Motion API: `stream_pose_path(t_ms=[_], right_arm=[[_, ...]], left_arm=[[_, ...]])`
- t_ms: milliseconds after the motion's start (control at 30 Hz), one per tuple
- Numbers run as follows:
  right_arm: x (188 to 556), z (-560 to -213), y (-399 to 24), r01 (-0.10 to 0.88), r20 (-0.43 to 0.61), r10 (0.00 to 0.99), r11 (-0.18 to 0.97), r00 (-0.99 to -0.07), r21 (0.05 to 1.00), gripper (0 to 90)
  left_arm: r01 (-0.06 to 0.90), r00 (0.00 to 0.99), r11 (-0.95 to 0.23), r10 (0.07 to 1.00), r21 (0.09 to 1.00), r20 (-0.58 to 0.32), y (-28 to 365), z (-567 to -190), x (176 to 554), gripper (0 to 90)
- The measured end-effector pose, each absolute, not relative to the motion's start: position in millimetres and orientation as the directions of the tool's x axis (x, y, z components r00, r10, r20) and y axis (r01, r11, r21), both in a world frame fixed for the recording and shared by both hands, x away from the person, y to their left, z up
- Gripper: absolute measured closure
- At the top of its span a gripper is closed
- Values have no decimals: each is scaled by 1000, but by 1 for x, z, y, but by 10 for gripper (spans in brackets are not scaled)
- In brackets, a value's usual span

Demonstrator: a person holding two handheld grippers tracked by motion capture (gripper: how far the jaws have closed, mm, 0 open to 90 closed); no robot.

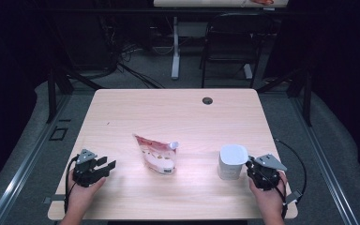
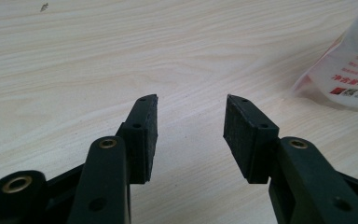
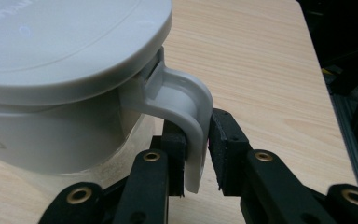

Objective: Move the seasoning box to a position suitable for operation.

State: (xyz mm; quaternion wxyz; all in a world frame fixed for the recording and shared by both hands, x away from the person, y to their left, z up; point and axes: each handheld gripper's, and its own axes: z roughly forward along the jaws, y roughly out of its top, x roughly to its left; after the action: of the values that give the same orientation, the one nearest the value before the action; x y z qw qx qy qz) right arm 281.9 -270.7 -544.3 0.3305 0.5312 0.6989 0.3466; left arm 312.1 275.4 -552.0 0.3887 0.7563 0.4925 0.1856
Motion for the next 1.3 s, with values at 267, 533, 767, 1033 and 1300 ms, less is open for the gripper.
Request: stream_pose_path(t_ms=[267,533,767,1033,1300], right_arm=[[279,-543,-255,519,-70,961,206,-269,830,811],[274,-543,-232,522,-95,945,254,-312,814,820],[274,-544,-218,520,-87,949,241,-302,820,820],[273,-546,-210,537,-75,954,226,-289,813,821],[266,-544,-212,558,-24,958,186,-284,809,802]], left_arm=[[591,470,-228,877,774,-100,270,-548,308,553],[581,489,-235,866,780,-104,262,-548,305,560],[573,514,-250,851,780,-105,255,-547,303,565],[565,535,-258,837,784,-111,249,-546,300,574],[561,549,-258,827,787,-120,244,-545,297,575]])
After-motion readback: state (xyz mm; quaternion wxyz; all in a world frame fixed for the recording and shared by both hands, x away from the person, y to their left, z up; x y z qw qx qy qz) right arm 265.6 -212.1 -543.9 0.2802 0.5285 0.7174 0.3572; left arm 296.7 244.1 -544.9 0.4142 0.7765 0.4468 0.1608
